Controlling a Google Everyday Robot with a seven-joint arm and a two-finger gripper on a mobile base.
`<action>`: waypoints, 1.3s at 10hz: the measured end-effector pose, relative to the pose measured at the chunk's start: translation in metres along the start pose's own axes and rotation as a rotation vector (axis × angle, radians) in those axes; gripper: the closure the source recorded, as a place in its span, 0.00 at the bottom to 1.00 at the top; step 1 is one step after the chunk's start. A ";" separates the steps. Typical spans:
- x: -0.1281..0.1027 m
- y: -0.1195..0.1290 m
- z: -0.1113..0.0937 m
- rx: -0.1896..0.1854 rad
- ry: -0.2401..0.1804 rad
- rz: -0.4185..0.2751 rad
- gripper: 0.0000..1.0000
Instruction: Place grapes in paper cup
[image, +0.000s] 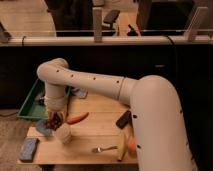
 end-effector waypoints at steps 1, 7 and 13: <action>0.000 0.001 0.001 -0.002 0.001 0.003 0.71; 0.003 0.005 0.002 0.006 -0.027 -0.001 0.20; 0.004 0.006 0.003 0.010 -0.037 -0.002 0.20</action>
